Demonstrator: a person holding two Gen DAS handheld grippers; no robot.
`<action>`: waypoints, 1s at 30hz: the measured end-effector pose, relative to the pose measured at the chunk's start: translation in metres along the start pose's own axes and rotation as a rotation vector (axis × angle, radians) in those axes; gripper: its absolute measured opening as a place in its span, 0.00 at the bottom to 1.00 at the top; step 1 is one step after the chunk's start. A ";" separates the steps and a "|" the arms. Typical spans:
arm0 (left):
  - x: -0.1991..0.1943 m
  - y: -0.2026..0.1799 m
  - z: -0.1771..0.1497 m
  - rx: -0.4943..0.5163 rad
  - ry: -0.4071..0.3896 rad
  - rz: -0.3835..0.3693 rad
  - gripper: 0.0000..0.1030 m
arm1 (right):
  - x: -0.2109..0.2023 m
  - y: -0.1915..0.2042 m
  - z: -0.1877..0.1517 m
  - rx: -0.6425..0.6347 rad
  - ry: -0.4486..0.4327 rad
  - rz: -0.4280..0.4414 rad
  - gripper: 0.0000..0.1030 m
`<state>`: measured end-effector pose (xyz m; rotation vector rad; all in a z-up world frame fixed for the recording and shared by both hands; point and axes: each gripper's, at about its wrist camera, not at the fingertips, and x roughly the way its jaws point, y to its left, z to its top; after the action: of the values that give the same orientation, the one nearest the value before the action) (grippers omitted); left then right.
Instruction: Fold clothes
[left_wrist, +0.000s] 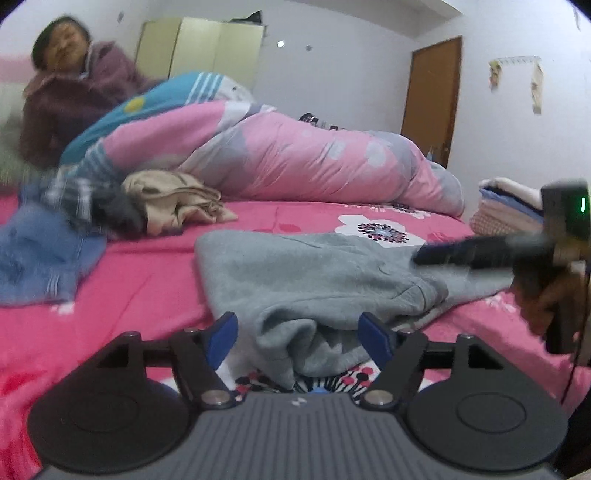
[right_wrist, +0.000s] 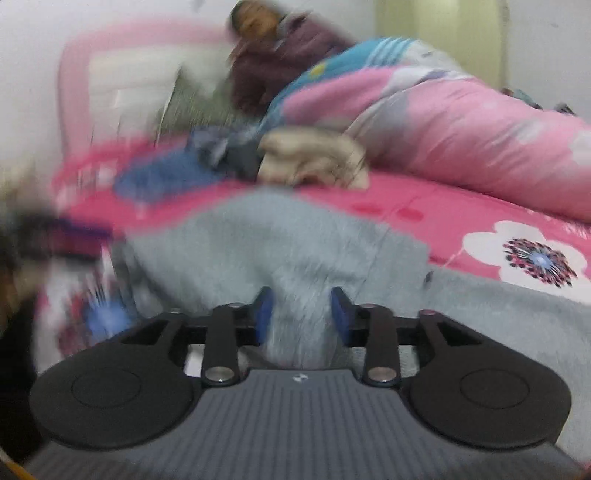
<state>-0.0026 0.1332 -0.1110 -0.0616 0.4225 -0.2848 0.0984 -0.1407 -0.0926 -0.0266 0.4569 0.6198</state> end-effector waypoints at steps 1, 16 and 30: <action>0.001 -0.001 0.000 -0.001 -0.004 0.004 0.71 | -0.008 -0.009 0.004 0.078 -0.037 -0.015 0.58; 0.037 -0.004 0.012 0.027 -0.042 0.022 0.74 | 0.030 -0.093 -0.035 0.918 0.212 0.061 0.60; 0.057 0.015 0.000 -0.043 0.010 0.017 0.74 | 0.033 -0.096 -0.041 0.996 0.221 0.125 0.59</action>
<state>0.0513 0.1314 -0.1352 -0.0990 0.4389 -0.2596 0.1598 -0.2070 -0.1539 0.8925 0.9469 0.4577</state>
